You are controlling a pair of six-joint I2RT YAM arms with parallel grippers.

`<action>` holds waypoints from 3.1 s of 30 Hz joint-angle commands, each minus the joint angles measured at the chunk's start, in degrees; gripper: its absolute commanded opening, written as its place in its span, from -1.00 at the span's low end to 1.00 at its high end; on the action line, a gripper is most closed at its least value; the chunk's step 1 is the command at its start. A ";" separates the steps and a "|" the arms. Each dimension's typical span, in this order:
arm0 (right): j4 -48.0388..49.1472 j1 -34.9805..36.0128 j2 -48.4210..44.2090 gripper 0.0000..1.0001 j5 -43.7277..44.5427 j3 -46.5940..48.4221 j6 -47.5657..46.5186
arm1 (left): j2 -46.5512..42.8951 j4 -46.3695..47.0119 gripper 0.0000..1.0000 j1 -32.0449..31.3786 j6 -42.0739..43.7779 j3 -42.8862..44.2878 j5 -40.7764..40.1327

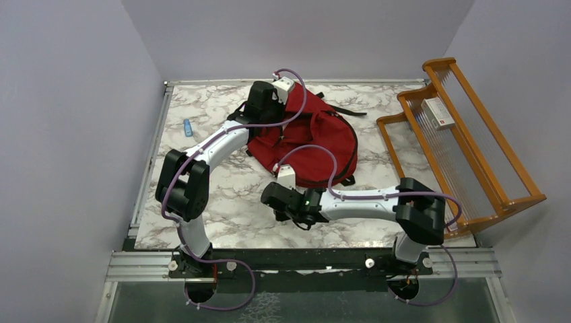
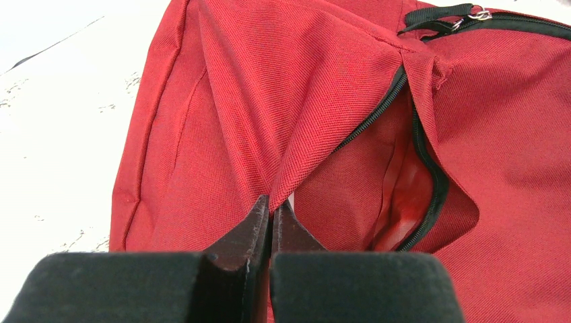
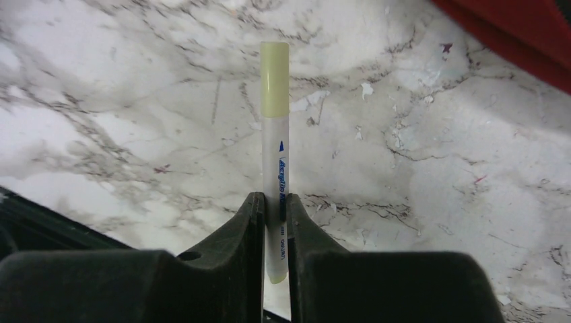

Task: Pack the student bag
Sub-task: Pick up the stationery from the center of the board, then place the stationery in the student bag.

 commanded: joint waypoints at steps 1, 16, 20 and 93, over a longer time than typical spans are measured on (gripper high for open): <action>3.30 0.22 -5.75 -0.99 4.51 -1.18 -2.59 | -2.40 -0.10 -1.00 0.46 -0.65 0.77 0.58; 13.10 -18.33 -19.23 -0.99 -11.53 -6.13 -8.14 | -1.79 0.00 -1.00 0.29 -0.56 0.33 0.53; 14.39 -25.38 -20.83 -0.99 -16.64 -5.25 -6.52 | -1.20 -0.25 -1.00 0.29 -0.60 0.60 0.70; 19.32 -44.52 -1.13 -0.16 -25.04 10.69 -14.40 | -3.39 0.55 -0.89 -0.43 0.27 -0.35 0.97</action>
